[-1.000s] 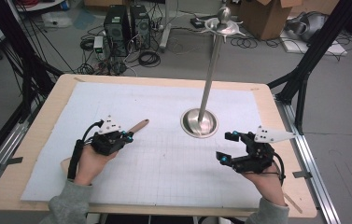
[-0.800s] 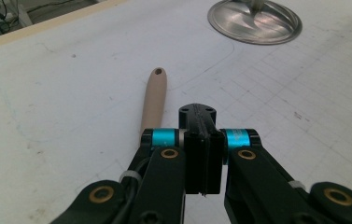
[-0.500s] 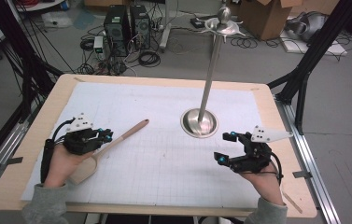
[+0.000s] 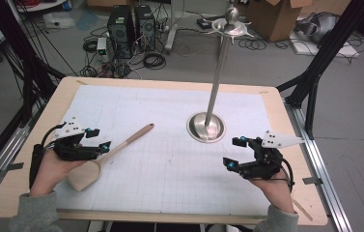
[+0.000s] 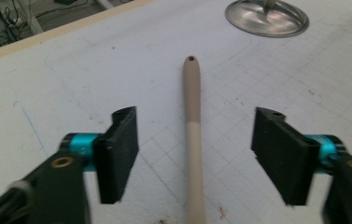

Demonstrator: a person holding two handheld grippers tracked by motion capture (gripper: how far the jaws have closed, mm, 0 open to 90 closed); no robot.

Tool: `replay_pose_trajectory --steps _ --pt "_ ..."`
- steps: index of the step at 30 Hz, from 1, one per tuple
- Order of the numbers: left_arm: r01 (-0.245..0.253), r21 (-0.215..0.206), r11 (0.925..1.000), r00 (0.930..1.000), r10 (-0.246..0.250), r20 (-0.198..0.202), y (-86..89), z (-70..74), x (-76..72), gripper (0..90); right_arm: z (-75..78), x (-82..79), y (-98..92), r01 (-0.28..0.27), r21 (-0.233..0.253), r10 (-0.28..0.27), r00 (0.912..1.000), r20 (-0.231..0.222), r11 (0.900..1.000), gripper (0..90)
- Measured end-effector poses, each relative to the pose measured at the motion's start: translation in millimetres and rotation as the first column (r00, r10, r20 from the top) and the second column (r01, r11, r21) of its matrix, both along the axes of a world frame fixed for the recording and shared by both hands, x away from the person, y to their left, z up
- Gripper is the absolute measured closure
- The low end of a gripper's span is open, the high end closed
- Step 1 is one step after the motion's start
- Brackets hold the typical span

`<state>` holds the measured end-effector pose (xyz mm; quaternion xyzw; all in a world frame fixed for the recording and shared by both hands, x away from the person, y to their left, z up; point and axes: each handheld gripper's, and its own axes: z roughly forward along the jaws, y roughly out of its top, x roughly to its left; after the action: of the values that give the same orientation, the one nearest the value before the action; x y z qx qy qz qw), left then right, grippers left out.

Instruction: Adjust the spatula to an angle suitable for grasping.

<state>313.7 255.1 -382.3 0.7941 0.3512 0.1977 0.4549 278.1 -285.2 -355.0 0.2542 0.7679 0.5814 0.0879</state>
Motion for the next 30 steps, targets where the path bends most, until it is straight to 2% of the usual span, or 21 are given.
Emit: replay_pose_trajectory --steps 2,4,8,10,11,14,18,25,30 --pt "-0.019 -0.011 0.9998 0.9997 0.018 -0.013 1.7 -1.7 2.9 24.7 0.3 -1.1 0.2 0.003 -0.001 -0.003 1.0000 -0.005 1.000 16.6" --pt "-0.045 -0.001 0.9990 0.9989 0.045 -0.012 3.3 -2.0 5.0 21.7 0.4 -1.4 0.2 0.003 -0.001 -0.003 1.0000 0.000 1.000 16.6" --pt "-0.069 -0.033 0.9971 0.9976 0.069 -0.010 6.8 -0.6 8.2 21.7 -0.4 -3.0 -0.7 0.014 -0.012 -0.014 0.9999 -0.004 1.000 16.6" --pt "-0.091 -0.037 0.9951 0.9954 0.090 -0.034 8.0 -0.5 10.2 21.0 -0.6 -4.7 -1.1 0.019 -0.017 -0.019 0.9998 -0.009 1.000 16.6" --pt "-0.103 -0.030 0.9942 0.9942 0.102 -0.033 8.3 -1.0 11.4 18.8 -0.6 -5.2 -1.5 0.022 -0.020 -0.022 0.9997 -0.008 1.000 16.6" --pt "-0.077 -0.033 0.9965 0.9963 0.075 -0.041 9.1 -3.8 13.3 18.0 0.1 -7.4 -1.2 0.023 -0.018 -0.023 0.9997 -0.010 1.000 16.6" --pt "-0.049 -0.024 0.9985 0.9984 0.049 -0.027 9.7 -5.7 13.4 17.8 -0.2 -7.8 -0.2 0.020 -0.025 -0.020 0.9997 -0.010 0.999 16.6" --pt "-0.054 -0.030 0.9981 0.9985 0.054 -0.014 16.0 -7.1 13.4 14.6 -1.0 -5.6 -0.4 0.018 -0.027 -0.018 0.9998 -0.012 0.999 16.6" --pt "-0.058 0.006 0.9983 0.9982 0.058 -0.015 18.3 -9.5 12.1 14.5 -1.0 -4.0 -0.7 0.014 -0.021 -0.014 0.9998 -0.010 1.000 16.6"
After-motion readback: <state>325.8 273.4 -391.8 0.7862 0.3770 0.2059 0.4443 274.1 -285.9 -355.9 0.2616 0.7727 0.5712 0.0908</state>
